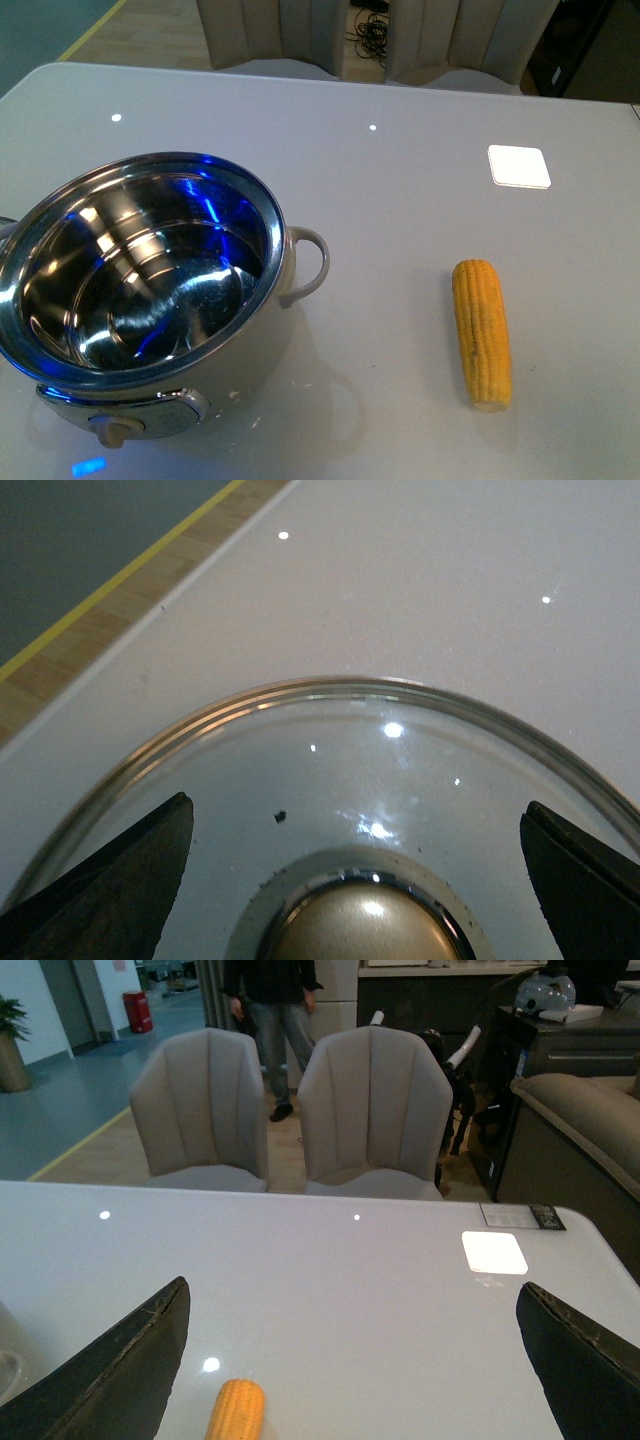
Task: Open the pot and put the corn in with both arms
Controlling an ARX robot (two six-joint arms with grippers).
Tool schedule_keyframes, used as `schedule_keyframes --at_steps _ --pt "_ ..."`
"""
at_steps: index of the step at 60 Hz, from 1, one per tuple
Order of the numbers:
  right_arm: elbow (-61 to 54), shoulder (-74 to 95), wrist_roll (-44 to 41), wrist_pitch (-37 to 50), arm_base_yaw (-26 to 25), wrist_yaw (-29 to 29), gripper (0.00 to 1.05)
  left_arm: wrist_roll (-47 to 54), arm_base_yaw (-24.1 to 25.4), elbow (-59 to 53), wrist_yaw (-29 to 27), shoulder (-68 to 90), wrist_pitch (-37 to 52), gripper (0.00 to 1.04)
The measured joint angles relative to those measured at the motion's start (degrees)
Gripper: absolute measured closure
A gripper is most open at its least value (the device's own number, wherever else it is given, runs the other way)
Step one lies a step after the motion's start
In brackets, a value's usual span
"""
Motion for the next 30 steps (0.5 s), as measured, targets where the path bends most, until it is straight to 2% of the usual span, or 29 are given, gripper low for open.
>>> schedule_keyframes --at_steps 14,30 --pt "0.0 0.0 0.0 0.0 0.0 0.0 0.09 -0.5 0.8 -1.5 0.8 -7.0 -2.6 0.07" --pt "0.0 0.0 0.0 0.0 0.0 0.0 0.09 -3.6 2.5 -9.8 6.1 -21.2 -5.5 0.07"
